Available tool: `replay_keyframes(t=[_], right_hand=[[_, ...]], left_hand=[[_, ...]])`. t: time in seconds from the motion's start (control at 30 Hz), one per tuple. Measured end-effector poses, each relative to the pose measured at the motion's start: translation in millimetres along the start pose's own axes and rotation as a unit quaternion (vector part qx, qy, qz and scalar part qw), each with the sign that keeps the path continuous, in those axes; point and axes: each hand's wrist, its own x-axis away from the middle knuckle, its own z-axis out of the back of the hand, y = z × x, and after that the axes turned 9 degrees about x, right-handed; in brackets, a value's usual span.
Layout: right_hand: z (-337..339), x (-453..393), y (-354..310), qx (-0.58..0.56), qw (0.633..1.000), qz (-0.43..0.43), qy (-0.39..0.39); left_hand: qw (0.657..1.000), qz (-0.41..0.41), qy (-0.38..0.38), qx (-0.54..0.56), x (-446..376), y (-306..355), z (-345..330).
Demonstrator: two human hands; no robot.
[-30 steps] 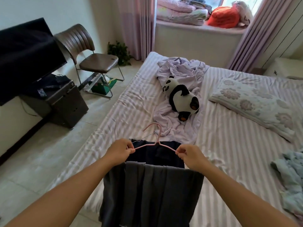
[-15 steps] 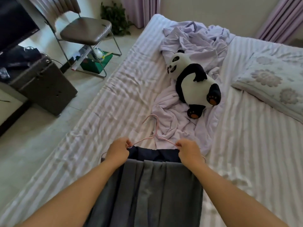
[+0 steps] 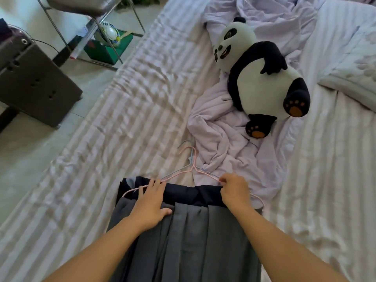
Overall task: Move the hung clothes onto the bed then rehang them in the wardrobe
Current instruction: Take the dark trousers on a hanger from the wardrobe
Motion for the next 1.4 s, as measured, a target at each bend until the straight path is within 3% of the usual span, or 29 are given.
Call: replay_keyframes(t=[0.2,0.33,0.5,0.67,1.07,1.4], right_hand=[[22.8,26.3,-19.2,-0.057,0.998,0.011,0.006],[47.9,76.9,-39.0,-0.103,0.991,0.070,-0.041],[84.3,146.8,-62.9,-0.081,0.987,0.131,-0.036],[138.7,233.1,-93.3,-0.091,0.977,0.192,0.024],[232.3,493.1,-193.4,0.015,0.930,0.361,0.076],[244.3,675.5,-247.1,0.132,0.853,0.501,0.071]], left_hand=[[0.998,0.000,0.049,0.048,14.5,31.7,28.9],[0.994,-0.032,0.090,0.057,48.3,58.6,58.9],[0.995,-0.053,0.073,0.049,123.2,77.9,97.9],[0.996,-0.061,0.069,0.008,222.9,77.6,142.8],[0.971,-0.050,0.234,-0.025,514.6,54.1,212.4],[0.948,0.065,0.311,-0.024,768.0,1.4,209.5]])
